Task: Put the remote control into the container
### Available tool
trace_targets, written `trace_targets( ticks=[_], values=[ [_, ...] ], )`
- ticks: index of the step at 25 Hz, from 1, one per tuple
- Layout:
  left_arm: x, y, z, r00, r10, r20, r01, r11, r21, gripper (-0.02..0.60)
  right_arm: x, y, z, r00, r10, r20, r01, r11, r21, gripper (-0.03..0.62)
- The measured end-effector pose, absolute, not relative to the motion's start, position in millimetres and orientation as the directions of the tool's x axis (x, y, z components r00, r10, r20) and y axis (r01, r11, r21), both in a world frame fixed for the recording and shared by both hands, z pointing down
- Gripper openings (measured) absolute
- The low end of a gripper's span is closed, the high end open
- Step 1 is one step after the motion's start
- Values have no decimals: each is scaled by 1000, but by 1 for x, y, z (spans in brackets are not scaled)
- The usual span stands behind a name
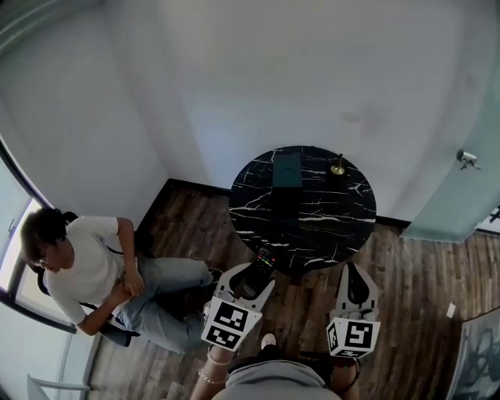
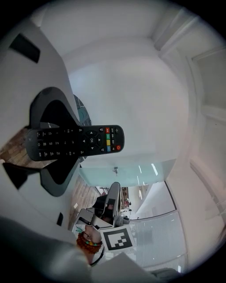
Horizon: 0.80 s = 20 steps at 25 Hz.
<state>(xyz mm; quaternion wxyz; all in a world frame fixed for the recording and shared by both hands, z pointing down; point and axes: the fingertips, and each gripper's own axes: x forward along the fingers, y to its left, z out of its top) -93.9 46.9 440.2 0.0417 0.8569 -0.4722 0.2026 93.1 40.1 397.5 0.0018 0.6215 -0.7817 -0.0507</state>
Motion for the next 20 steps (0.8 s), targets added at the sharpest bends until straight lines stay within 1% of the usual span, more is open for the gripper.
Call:
trace_targets(
  ticks=[4, 11, 15, 20],
  values=[
    [-108, 23, 447, 501, -767, 401, -803, -585, -115, 227, 80, 26, 402, -183, -982, -53, -981, 179, 73, 14],
    [-126, -4, 456, 526, -737, 424, -786, -612, -88, 227, 64, 7, 408, -154, -988, -23, -985, 151, 84, 14],
    [-130, -21, 461, 528, -730, 434, -786, -613, -76, 227, 60, -10, 411, -151, -989, -11, -985, 149, 84, 14],
    [-128, -51, 465, 520, -732, 441, -793, -605, -68, 227, 56, -45, 409, -180, -984, -15, -979, 178, 97, 14]
  ],
)
